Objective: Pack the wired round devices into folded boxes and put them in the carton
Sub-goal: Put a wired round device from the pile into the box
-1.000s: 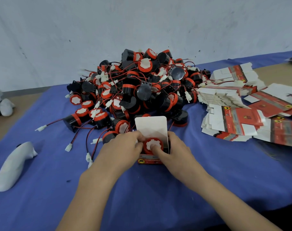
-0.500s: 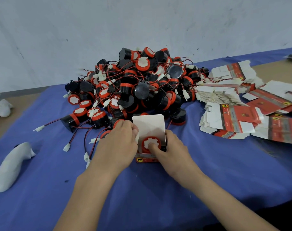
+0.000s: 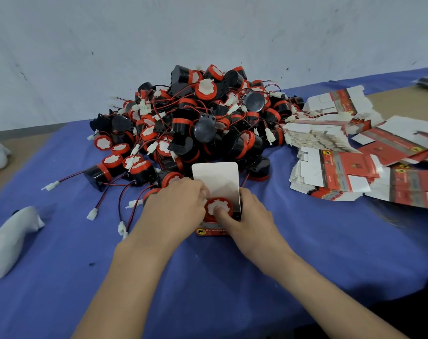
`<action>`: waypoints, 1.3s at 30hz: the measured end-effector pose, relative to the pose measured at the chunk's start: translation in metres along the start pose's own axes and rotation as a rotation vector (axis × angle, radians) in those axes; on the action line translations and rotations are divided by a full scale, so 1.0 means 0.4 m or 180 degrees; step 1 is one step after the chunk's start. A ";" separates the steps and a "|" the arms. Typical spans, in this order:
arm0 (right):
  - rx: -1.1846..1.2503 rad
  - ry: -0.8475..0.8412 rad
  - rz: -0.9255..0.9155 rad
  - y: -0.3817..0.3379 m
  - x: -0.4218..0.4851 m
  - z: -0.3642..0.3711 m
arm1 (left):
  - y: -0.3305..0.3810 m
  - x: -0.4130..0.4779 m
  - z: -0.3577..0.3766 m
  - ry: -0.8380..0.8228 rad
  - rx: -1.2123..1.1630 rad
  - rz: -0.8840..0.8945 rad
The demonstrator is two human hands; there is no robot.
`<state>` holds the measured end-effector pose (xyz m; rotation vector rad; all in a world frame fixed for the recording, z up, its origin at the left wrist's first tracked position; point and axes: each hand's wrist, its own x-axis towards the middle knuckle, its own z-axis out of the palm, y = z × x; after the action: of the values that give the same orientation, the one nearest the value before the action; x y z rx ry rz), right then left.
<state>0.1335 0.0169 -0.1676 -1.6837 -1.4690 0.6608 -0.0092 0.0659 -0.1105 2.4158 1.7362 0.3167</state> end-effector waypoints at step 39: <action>-0.0130 0.0014 -0.0286 0.001 0.001 0.011 | 0.009 -0.057 0.016 0.0399 0.0666 -0.0176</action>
<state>0.1303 0.0181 -0.1704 -1.6384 -1.5548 0.5815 -0.0114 0.0431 -0.1176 2.5334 1.9773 0.2994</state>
